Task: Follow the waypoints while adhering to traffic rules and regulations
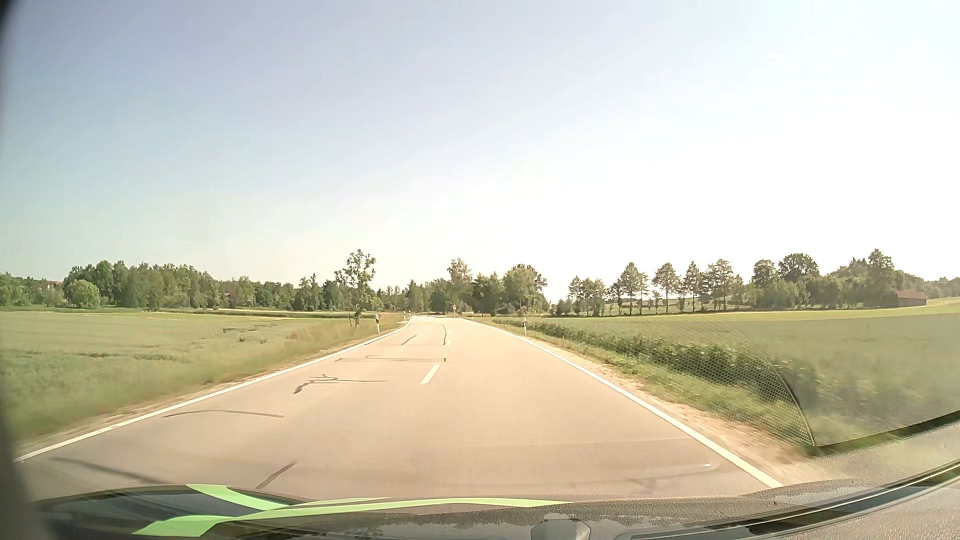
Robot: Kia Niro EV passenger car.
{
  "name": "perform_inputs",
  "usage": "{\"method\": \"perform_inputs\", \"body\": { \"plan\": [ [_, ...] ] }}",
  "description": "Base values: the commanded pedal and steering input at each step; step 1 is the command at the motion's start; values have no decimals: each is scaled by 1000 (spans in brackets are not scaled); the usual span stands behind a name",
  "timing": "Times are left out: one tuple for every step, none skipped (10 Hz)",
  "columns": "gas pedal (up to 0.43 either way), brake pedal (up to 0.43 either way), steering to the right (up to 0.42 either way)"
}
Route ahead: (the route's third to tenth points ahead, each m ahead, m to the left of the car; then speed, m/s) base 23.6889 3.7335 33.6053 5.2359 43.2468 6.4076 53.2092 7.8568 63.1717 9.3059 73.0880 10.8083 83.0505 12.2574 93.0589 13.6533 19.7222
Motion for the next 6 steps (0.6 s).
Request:
{"method": "perform_inputs", "body": {
  "plan": [
    [287,0,-22],
    [287,0,-22],
    [299,0,-22],
    [299,0,-21],
    [299,0,-19],
    [299,0,-16]
  ]
}}
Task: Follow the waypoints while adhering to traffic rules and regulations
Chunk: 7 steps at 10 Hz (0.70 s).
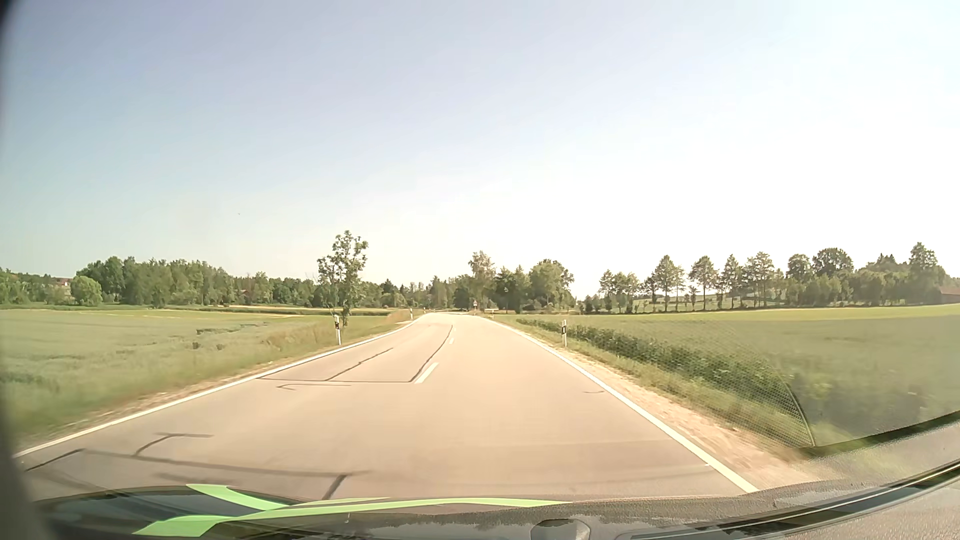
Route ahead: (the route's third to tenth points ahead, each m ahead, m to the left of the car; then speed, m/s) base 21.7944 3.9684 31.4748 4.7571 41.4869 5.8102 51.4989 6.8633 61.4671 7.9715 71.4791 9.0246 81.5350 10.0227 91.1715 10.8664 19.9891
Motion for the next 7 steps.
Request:
{"method": "perform_inputs", "body": {
  "plan": [
    [299,0,-14],
    [311,0,-13],
    [311,0,-14],
    [311,0,-16],
    [311,0,-18],
    [311,0,-20],
    [311,0,-22]
  ]
}}
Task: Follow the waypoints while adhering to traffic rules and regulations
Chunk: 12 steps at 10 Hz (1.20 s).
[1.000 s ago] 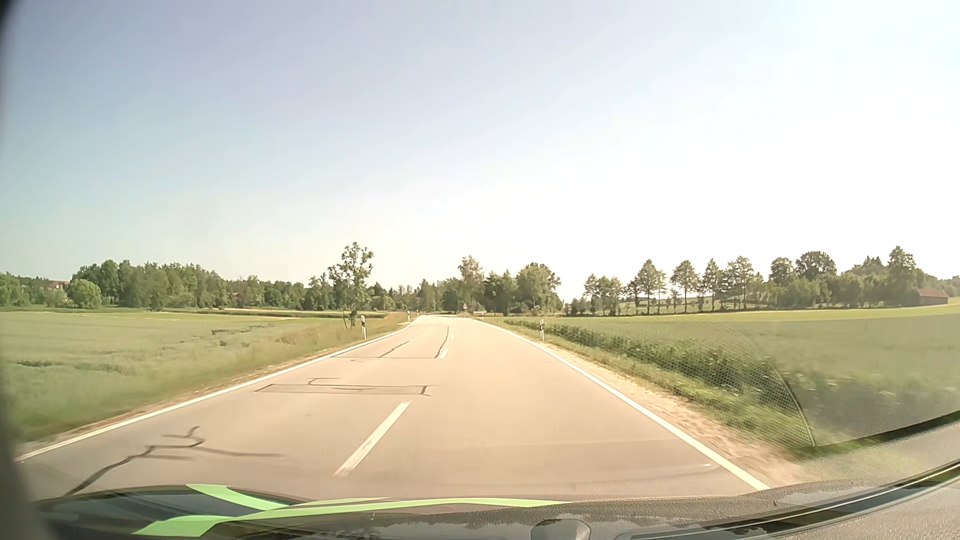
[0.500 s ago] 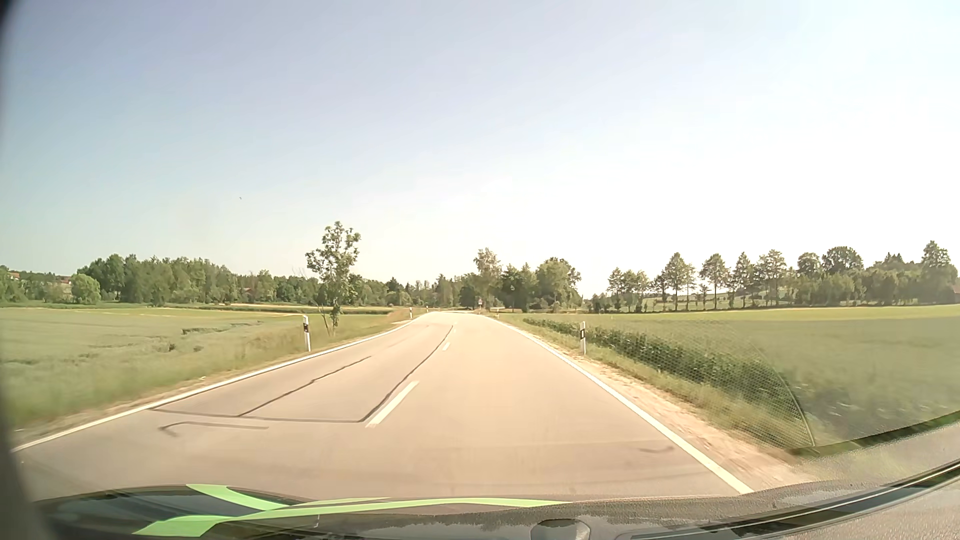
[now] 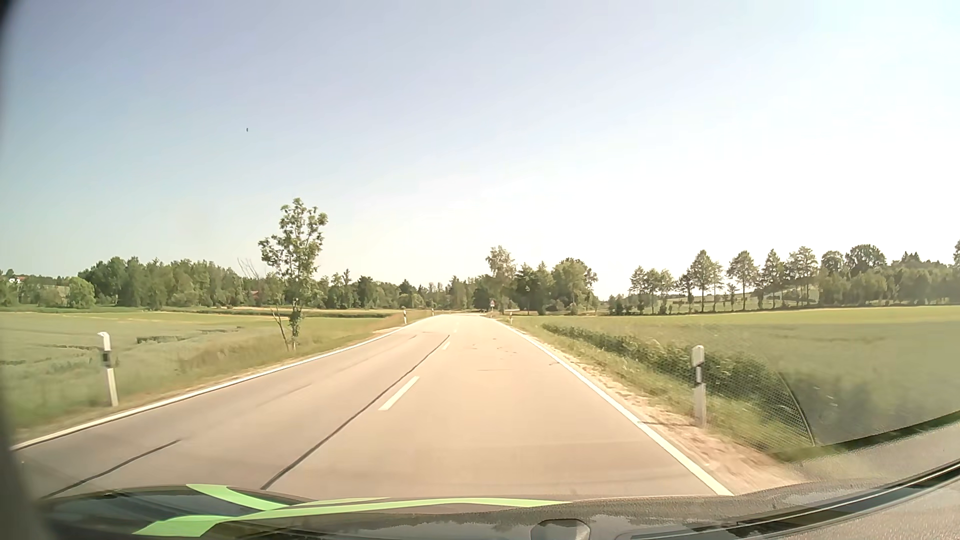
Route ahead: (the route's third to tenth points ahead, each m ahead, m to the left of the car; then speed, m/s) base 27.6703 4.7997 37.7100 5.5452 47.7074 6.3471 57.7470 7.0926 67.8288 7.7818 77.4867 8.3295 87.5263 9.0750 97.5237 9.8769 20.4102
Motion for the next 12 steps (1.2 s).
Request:
{"method": "perform_inputs", "body": {
  "plan": [
    [311,0,-23],
    [311,0,-23],
    [311,0,-23],
    [311,0,-19],
    [311,0,-13],
    [311,0,-12],
    [311,0,-12],
    [248,0,-12],
    [240,0,-12],
    [240,0,-12],
    [260,0,-12],
    [268,0,-12]
  ]
}}
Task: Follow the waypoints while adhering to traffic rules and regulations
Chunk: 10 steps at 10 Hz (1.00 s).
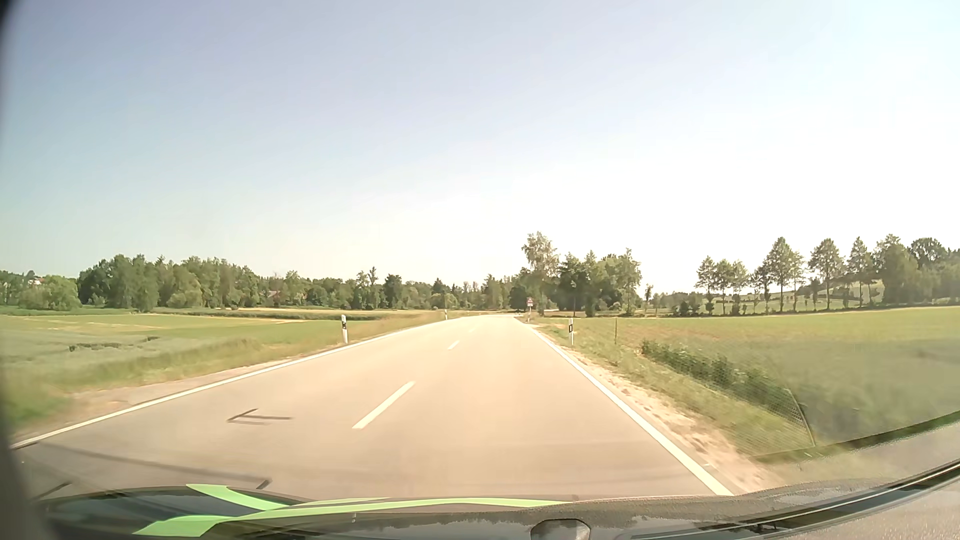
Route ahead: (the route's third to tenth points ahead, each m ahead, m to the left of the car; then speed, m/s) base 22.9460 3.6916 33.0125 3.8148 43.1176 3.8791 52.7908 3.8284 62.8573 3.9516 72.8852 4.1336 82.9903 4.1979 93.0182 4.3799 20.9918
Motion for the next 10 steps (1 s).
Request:
{"method": "perform_inputs", "body": {
  "plan": [
    [287,0,-11],
    [299,0,-8],
    [311,0,-5],
    [331,0,-4],
    [339,0,-4],
    [350,0,-4],
    [350,0,-4],
    [350,0,-5],
    [350,0,-6],
    [299,0,-7]
  ]
}}
